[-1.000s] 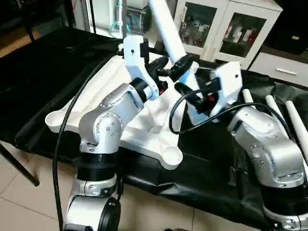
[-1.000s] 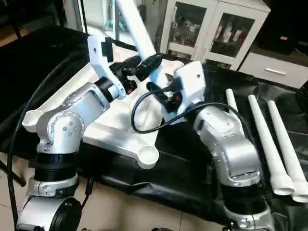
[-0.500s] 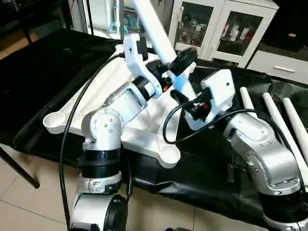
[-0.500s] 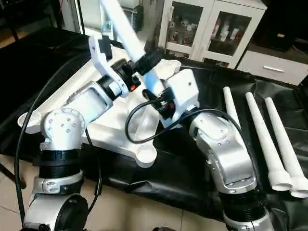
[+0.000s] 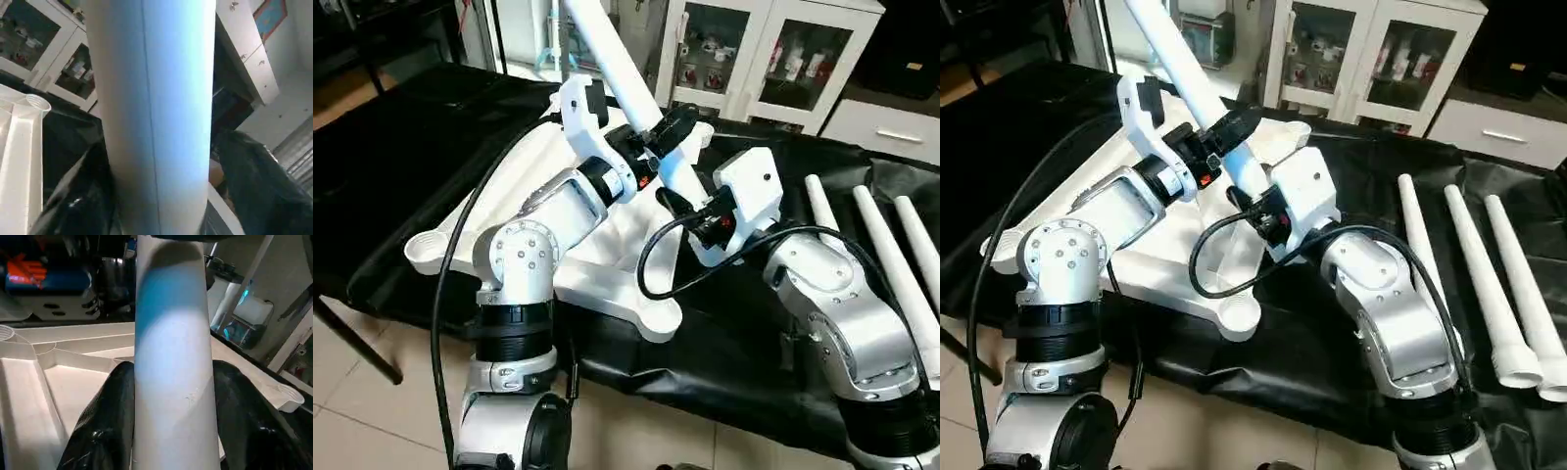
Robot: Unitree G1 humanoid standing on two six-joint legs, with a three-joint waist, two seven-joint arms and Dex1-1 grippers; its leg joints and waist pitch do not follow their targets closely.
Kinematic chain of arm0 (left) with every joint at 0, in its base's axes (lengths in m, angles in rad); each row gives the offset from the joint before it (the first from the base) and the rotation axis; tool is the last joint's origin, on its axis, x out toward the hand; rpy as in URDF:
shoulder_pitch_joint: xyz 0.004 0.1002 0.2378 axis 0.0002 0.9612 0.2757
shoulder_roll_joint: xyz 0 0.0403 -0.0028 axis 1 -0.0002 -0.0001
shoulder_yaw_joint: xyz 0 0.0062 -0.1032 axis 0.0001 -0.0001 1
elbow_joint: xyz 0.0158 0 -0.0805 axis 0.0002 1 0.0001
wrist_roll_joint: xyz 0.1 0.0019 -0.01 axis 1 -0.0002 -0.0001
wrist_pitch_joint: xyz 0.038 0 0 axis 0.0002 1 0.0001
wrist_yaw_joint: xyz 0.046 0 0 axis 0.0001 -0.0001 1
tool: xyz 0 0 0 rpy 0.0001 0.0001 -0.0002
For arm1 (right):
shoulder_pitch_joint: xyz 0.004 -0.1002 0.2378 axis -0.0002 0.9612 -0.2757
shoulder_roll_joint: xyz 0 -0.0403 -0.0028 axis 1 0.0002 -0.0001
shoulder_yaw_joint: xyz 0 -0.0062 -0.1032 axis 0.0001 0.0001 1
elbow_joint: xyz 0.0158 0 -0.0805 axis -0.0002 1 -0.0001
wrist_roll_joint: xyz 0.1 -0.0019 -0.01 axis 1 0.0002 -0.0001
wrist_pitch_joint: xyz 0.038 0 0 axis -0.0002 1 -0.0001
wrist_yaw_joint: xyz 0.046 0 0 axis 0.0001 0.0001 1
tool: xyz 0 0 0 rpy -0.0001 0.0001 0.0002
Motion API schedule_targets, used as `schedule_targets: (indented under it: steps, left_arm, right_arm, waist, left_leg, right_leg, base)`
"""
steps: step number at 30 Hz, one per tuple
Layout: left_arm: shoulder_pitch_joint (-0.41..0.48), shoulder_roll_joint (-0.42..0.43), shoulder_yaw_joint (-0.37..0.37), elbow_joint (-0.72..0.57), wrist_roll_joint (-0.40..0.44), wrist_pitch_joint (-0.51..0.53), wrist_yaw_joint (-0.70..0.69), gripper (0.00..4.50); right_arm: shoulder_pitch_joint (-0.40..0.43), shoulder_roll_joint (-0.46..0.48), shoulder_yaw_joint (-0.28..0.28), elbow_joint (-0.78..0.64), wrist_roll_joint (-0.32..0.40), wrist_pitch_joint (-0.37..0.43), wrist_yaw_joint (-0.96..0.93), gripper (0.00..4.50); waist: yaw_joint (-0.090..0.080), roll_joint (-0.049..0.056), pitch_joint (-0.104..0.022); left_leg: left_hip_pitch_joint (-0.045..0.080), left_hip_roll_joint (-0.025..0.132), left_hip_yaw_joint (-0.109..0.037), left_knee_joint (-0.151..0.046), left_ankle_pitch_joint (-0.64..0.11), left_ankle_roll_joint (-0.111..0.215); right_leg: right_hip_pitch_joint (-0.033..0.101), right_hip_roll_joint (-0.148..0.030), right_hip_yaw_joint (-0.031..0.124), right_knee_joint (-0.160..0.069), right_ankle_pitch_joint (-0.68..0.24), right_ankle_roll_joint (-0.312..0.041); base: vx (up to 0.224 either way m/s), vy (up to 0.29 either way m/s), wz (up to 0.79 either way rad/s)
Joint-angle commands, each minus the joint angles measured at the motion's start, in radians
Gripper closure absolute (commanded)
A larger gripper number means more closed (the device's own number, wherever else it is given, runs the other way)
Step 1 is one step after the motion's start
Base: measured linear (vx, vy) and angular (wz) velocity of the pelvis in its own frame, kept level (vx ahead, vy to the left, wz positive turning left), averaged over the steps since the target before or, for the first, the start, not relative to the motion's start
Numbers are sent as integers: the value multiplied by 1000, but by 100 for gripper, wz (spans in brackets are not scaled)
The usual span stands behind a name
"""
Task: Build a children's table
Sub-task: Pick table leg
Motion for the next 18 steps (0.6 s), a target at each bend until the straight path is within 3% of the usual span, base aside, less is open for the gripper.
schedule_targets:
  steps: [1, 5, 6, 9, 10, 11, 12, 16, 18]
  left_arm:
    - [1, 7, -27, 6, 20, 15, 7, 161]
    - [9, 0, -24, 0, 8, 16, 26, 171]
    - [4, 2, -21, 8, 13, 4, 26, 196]
    - [-5, 9, -11, 24, 17, -13, 23, 208]
    - [-5, 9, -11, 24, 17, -13, 23, 209]
    - [-6, 9, -11, 25, 18, -14, 24, 223]
    - [-9, 10, -6, 30, 20, -18, 25, 239]
    - [-19, 12, -1, 38, 27, -25, 31, 258]
    - [-22, 14, 4, 37, 29, -36, 38, 262]
  right_arm:
    - [-1, 4, -5, -5, -4, -18, -8, 267]
    - [-2, 4, -6, -7, -2, -24, -10, 267]
    - [-6, 5, -7, -2, -4, -28, -11, 267]
    - [-16, 13, -3, 13, -13, -42, -10, 267]
    - [-16, 13, -3, 13, -13, -42, -10, 267]
    - [-16, 14, -3, 14, -13, -42, -10, 267]
    - [-21, 17, -2, 19, -16, -48, -10, 267]
    - [-29, 20, -8, 31, -18, -56, -13, 267]
    - [-29, 24, -12, 31, -15, -51, -16, 211]
  waist:
    - [0, 16, -72]
    - [3, 10, -73]
    - [4, 12, -73]
    - [3, 16, -73]
    - [5, 21, -74]
    - [3, 18, -74]
    - [4, 25, -75]
    - [4, 20, -75]
    - [5, 22, -76]
  left_leg:
    - [-13, -15, 24, -69, -76, 46]
    - [-15, -16, 23, -69, -82, 40]
    - [-14, -16, 23, -69, -80, 41]
    - [-15, -17, 23, -69, -84, 40]
    - [-14, -17, 21, -70, -84, 38]
    - [-14, -18, 22, -69, -83, 38]
    - [-13, -17, 21, -69, -78, 37]
    - [-14, -18, 22, -68, -73, 41]
    - [-14, -17, 21, -68, -62, 45]
  right_leg:
    - [85, -17, 20, -63, -177, -148]
    - [89, -18, 19, -61, -188, -144]
    - [88, -18, 20, -61, -190, -143]
    - [88, -18, 19, -63, -195, -140]
    - [87, -19, 19, -61, -192, -141]
    - [87, -17, 18, -62, -188, -141]
    - [87, -18, 19, -59, -172, -147]
    - [90, -18, 19, -58, -149, -163]
    - [91, -18, 19, -54, -137, -169]
  base:
    - [0, 0, 0]
    - [0, 0, 0]
    - [0, 0, 0]
    - [0, 0, 0]
    - [0, 0, 0]
    - [0, 0, 0]
    - [0, 0, 0]
    - [0, 0, 0]
    - [0, 0, 0]
